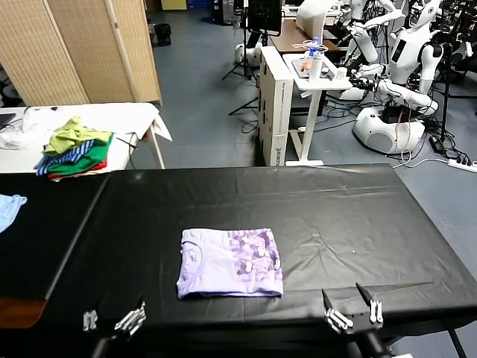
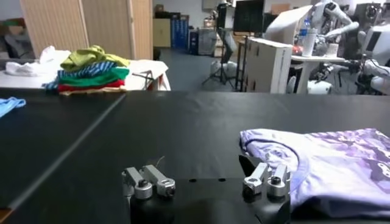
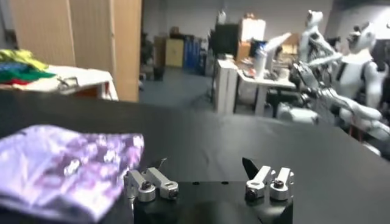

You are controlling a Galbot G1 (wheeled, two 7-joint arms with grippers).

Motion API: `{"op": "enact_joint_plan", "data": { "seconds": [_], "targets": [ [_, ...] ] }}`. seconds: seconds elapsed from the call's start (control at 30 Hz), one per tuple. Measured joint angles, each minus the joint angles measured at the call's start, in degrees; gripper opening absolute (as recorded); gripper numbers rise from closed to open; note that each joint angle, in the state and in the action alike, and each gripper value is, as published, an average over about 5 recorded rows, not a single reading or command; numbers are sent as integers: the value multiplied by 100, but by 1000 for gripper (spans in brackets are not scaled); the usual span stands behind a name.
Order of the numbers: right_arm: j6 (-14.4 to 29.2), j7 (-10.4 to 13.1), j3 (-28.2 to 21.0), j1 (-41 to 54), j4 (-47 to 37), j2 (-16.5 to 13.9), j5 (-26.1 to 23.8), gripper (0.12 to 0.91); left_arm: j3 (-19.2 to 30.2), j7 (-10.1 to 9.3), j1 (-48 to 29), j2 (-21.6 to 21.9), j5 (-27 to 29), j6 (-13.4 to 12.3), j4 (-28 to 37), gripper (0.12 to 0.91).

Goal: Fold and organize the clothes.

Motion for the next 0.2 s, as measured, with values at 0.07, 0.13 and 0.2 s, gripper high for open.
{"op": "enact_joint_plan", "data": {
  "seconds": [0.07,0.13,0.2],
  "targets": [
    [-46,3,5,-173,85,34,-3,907,15,-14,37,-15,9,14,-9,907],
    [-91,2,-7,-328,172,55,-5,907,32,-19,63,-28,12,13,-13,907],
    [-117,1,-16,-400,216,63,-6,907,39,-21,73,-31,13,13,-15,907]
  ]
}}
